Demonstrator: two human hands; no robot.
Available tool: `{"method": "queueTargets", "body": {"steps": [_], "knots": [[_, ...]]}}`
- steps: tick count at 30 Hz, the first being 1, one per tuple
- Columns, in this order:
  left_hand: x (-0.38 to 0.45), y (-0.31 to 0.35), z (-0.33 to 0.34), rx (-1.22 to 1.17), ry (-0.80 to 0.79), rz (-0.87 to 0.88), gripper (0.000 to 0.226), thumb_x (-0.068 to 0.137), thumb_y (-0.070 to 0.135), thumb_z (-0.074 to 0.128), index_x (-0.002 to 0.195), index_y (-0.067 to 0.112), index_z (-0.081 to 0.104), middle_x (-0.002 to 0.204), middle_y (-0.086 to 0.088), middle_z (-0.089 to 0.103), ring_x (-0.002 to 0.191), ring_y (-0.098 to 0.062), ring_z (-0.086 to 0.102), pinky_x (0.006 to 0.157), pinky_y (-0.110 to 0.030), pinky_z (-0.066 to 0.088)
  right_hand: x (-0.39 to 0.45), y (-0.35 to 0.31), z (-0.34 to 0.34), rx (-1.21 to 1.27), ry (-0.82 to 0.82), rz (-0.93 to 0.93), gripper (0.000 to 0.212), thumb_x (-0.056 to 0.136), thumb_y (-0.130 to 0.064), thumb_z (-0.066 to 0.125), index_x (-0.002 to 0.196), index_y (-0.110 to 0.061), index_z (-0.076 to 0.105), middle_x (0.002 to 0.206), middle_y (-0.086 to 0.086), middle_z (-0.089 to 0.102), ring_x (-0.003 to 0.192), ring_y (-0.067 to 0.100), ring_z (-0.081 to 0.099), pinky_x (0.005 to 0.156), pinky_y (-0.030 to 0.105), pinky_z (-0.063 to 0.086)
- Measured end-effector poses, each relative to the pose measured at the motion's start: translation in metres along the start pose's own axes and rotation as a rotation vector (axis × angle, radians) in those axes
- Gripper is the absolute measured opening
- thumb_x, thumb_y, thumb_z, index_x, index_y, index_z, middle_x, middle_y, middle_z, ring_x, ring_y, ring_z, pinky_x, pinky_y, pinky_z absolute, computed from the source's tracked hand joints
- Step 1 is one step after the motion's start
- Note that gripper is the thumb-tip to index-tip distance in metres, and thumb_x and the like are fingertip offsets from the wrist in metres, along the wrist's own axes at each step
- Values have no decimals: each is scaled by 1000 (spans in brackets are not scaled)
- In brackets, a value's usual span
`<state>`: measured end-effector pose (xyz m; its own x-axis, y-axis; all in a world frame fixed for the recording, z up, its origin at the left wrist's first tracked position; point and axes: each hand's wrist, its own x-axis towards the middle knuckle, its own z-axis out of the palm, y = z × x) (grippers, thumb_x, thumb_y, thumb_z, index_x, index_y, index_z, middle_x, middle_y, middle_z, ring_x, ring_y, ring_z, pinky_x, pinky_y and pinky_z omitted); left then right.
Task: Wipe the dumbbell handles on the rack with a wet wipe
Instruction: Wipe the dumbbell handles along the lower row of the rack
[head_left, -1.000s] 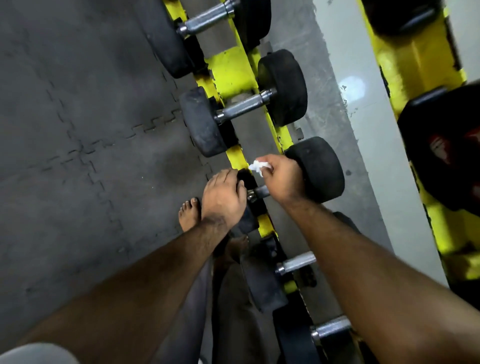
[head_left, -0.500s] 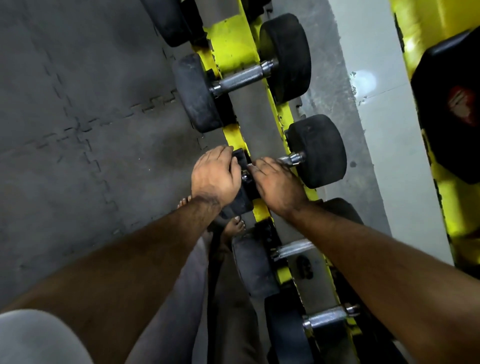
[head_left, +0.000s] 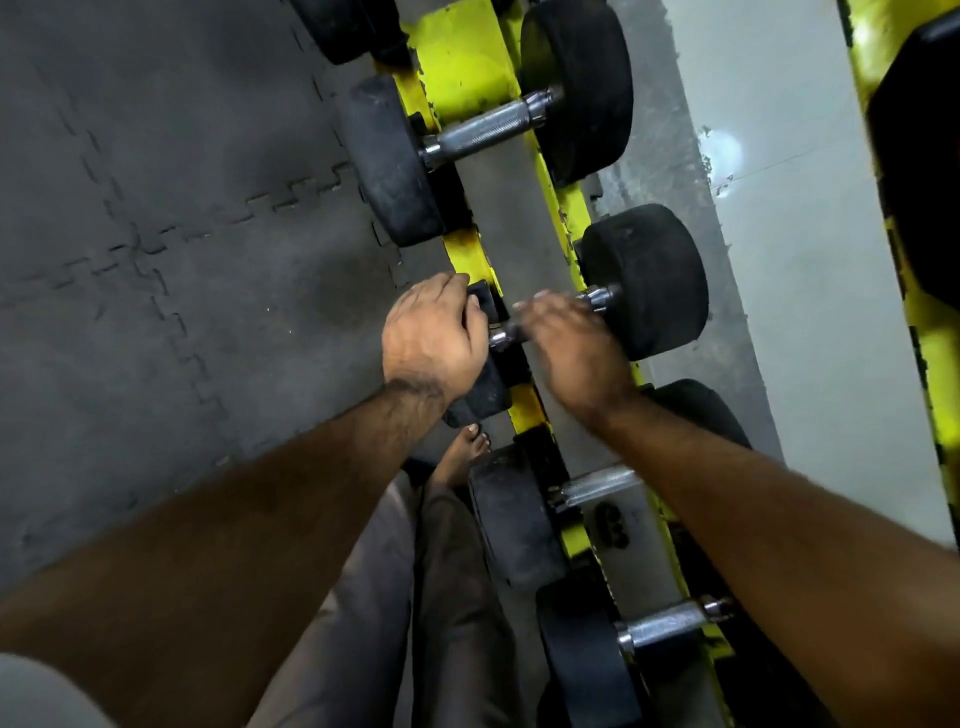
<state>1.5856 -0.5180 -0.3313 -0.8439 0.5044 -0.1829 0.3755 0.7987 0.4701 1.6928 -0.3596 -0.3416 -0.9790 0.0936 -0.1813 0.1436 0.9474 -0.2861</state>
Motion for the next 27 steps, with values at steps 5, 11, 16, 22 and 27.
{"method": "queueTargets", "body": {"steps": [5, 11, 16, 22, 27], "knots": [[0, 3, -3, 4, 2, -7, 42, 93, 33, 37, 112, 8, 66, 113, -9, 69, 102, -29, 63, 93, -39, 49, 4, -36, 7, -80, -41, 53, 43, 86, -12, 46, 124, -4, 66, 121, 14, 67, 121, 33, 59, 109, 41, 40], [0, 0, -1, -5, -15, -13, 46, 95, 34, 36, 117, 7, 66, 116, -10, 68, 105, -28, 63, 95, -40, 48, 8, -9, -13, -57, -31, 219, 46, 85, -7, 39, 119, -5, 69, 120, 14, 69, 120, 33, 59, 106, 40, 45], [0, 0, -1, -13, -14, -1, 46, 95, 34, 36, 117, 7, 66, 115, -11, 68, 105, -29, 63, 94, -40, 49, -6, -16, -5, -59, -66, 44, 50, 89, -11, 38, 134, -7, 60, 137, 9, 61, 133, 29, 51, 115, 40, 34], [1, 0, -1, -3, -23, 0, 44, 94, 33, 37, 115, 7, 66, 114, -10, 68, 103, -29, 63, 94, -41, 49, -10, -47, -1, -150, -154, 200, 64, 88, -14, 28, 149, 3, 36, 154, 21, 38, 148, 37, 26, 122, 49, 20], [1, 0, -2, -12, -21, -8, 43, 94, 32, 38, 115, 8, 66, 112, -9, 69, 102, -28, 63, 92, -40, 49, -19, -18, -9, -147, -86, 327, 67, 91, -12, 38, 155, -1, 23, 164, 16, 20, 153, 33, 9, 125, 45, 11]]}}
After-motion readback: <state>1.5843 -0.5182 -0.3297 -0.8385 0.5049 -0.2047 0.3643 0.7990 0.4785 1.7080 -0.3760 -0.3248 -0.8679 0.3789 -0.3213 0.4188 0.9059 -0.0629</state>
